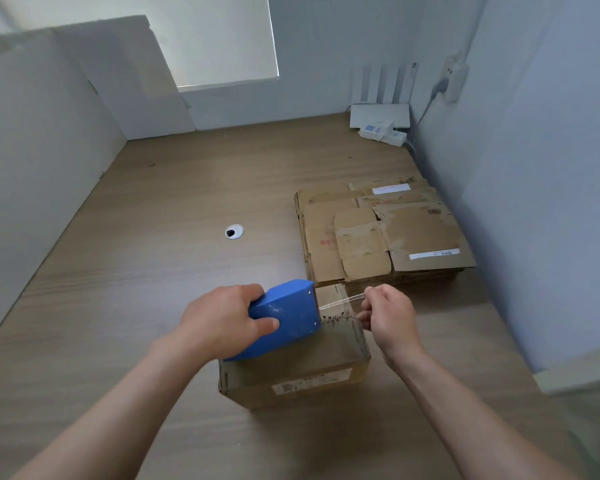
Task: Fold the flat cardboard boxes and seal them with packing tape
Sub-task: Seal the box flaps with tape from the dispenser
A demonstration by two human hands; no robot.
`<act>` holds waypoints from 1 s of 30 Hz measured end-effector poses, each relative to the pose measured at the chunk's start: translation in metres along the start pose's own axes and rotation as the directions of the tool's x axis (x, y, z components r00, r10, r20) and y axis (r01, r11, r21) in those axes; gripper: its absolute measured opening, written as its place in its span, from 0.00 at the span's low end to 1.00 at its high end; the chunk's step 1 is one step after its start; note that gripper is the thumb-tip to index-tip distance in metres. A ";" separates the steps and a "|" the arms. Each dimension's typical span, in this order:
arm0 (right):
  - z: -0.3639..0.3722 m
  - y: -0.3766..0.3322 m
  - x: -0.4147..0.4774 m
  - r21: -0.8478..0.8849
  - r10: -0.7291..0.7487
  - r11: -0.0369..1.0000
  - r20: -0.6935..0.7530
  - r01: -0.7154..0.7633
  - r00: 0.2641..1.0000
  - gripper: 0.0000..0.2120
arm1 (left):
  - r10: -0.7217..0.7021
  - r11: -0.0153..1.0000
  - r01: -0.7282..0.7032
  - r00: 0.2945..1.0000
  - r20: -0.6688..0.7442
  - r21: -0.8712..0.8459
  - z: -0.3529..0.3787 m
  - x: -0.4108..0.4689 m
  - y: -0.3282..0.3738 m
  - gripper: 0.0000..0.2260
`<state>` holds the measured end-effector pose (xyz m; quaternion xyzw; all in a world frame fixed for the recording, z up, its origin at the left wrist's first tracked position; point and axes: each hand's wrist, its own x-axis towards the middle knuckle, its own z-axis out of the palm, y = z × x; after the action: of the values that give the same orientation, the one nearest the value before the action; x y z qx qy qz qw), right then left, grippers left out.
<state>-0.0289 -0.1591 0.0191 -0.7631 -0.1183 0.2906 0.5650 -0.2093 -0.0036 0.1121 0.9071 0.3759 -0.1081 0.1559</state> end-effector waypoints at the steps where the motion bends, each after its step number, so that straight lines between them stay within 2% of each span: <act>1: -0.002 -0.004 -0.001 -0.086 -0.067 0.994 -0.016 0.065 0.998 0.14 | -0.009 1.000 0.010 1.000 -0.010 0.022 0.003 0.000 0.002 0.11; 3: -0.006 -0.015 -0.004 -0.272 -0.213 0.941 -0.020 0.199 0.977 0.14 | -0.024 0.999 0.025 0.999 -0.024 0.038 0.007 -0.001 0.001 0.12; 4: -0.006 -0.019 -0.005 -0.308 -0.248 0.923 -0.013 0.232 0.969 0.14 | -0.030 0.999 0.031 0.999 -0.031 0.034 0.008 -0.002 0.001 0.12; 6: -0.004 -0.024 -0.007 -0.243 -0.182 0.953 0.006 0.178 0.983 0.14 | -0.028 0.999 0.029 0.999 -0.036 0.031 0.008 -0.004 0.000 0.12; 9: -0.001 -0.025 -0.011 -0.050 0.102 0.994 0.082 -0.098 0.991 0.11 | -0.007 1.000 0.008 1.000 -0.028 0.027 0.008 -0.008 0.003 0.11; 10: -0.001 -0.023 -0.011 -0.036 0.146 0.989 0.094 -0.143 0.985 0.11 | -0.005 1.000 0.005 1.000 -0.021 0.023 0.007 -0.009 0.003 0.10; 15: -0.002 -0.008 -0.015 0.009 0.118 0.993 0.035 -0.118 0.992 0.13 | -0.016 0.998 0.019 0.999 0.048 -0.066 -0.006 -0.011 -0.004 0.09; 20: -0.004 0.013 -0.019 0.012 0.184 0.983 0.013 -0.184 0.983 0.13 | 0.001 1.000 -0.002 0.998 0.067 0.014 -0.007 -0.010 0.001 0.10; 25: -0.006 0.014 -0.027 0.179 0.284 0.940 0.059 -0.290 0.957 0.12 | -0.003 0.998 -0.001 0.999 0.051 0.066 -0.002 -0.009 0.006 0.10; 30: -0.007 -0.005 -0.028 0.056 0.160 0.986 -0.011 -0.160 0.987 0.13 | -0.004 0.999 0.002 0.999 0.050 0.036 -0.003 -0.010 0.006 0.10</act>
<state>-0.0468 -0.1776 0.0340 -0.7565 -0.0443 0.3323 0.5615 -0.2117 -0.0139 0.1190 0.9062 0.3712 -0.1377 0.1486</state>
